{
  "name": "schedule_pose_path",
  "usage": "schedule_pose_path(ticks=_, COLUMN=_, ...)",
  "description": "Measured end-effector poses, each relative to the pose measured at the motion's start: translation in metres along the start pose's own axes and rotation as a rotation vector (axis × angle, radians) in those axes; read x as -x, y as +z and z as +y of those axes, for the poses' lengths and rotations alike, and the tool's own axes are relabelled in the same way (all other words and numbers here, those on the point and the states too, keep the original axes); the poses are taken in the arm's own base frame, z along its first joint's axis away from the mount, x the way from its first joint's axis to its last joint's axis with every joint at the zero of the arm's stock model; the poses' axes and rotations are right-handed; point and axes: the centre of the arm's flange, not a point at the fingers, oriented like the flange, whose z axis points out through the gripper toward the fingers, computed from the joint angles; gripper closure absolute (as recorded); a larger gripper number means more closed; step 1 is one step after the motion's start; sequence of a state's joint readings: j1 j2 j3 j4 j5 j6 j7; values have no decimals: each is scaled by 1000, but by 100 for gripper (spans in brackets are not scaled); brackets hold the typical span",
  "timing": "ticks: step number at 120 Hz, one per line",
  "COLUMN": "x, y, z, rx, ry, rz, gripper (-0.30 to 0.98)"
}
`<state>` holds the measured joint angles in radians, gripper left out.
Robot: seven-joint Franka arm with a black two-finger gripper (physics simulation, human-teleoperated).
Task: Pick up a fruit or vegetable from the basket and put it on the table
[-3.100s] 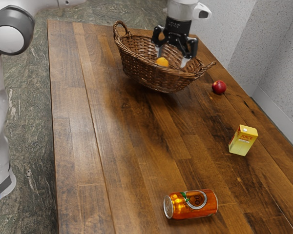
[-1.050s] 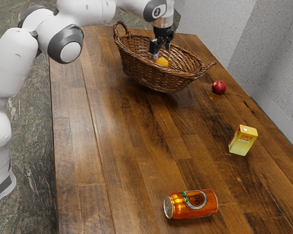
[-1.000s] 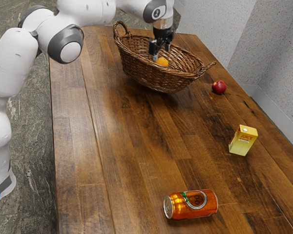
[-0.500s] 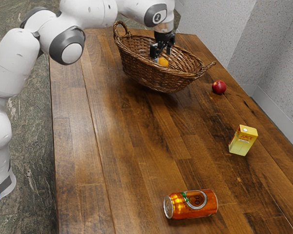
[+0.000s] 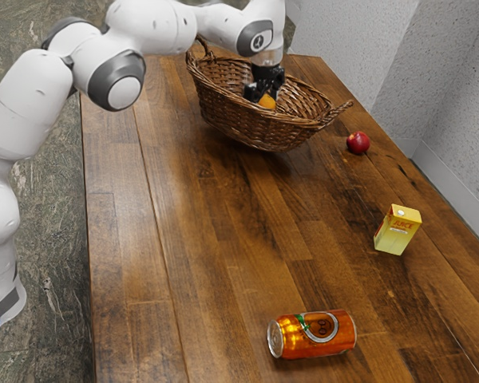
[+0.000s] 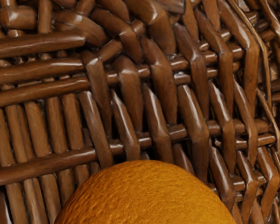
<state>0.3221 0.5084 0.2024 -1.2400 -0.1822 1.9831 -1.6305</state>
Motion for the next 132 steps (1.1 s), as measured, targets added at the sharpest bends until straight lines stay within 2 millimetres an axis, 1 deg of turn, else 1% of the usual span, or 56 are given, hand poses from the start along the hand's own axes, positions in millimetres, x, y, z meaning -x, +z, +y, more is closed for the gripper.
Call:
schedule_pose_path(ticks=24, x=-3, y=4, z=1, rx=0, ry=-3, rz=-9, gripper=1)
schedule_pose_path(ticks=28, x=-3, y=4, z=1, rx=0, ry=-3, rz=-10, gripper=6)
schedule_pose_path(ticks=39, x=-1, y=5, z=1, rx=0, ry=0, rz=-12, gripper=25)
schedule_pose_path(ticks=50, x=1, y=4, z=0, rx=0, ry=3, rz=-14, gripper=36)
schedule_pose_path(ticks=66, x=3, y=-2, z=0, rx=5, ry=-13, rz=-44, gripper=40)
schedule_pose_path(ticks=76, x=2, y=-13, z=-5, rx=7, ry=-21, rz=-55, gripper=42)
schedule_pose_path(ticks=83, x=3, y=-31, z=-12, rx=15, ry=-25, rz=-63, gripper=43)
schedule_pose_path(ticks=92, x=2, y=-64, z=-19, rx=43, ry=-20, rz=-57, gripper=44)
schedule_pose_path(ticks=100, x=3, y=-105, z=-27, rx=78, ry=0, rz=-31, gripper=45)
schedule_pose_path(ticks=105, x=5, y=-137, z=-34, rx=103, ry=16, rz=-10, gripper=46)
schedule_pose_path(ticks=110, x=12, y=-168, z=-44, rx=123, ry=37, rz=10, gripper=46)
schedule_pose_path(ticks=114, x=21, y=-190, z=-54, rx=132, ry=58, rz=24, gripper=45)
schedule_pose_path(ticks=119, x=39, y=-207, z=-66, rx=132, ry=84, rz=31, gripper=42)
schedule_pose_path(ticks=124, x=68, y=-220, z=-81, rx=129, ry=122, rz=23, gripper=41)
schedule_pose_path(ticks=127, x=88, y=-230, z=-95, rx=128, ry=148, rz=12, gripper=41)
schedule_pose_path(ticks=132, x=123, y=-241, z=-119, rx=121, ry=194, rz=-6, gripper=36)
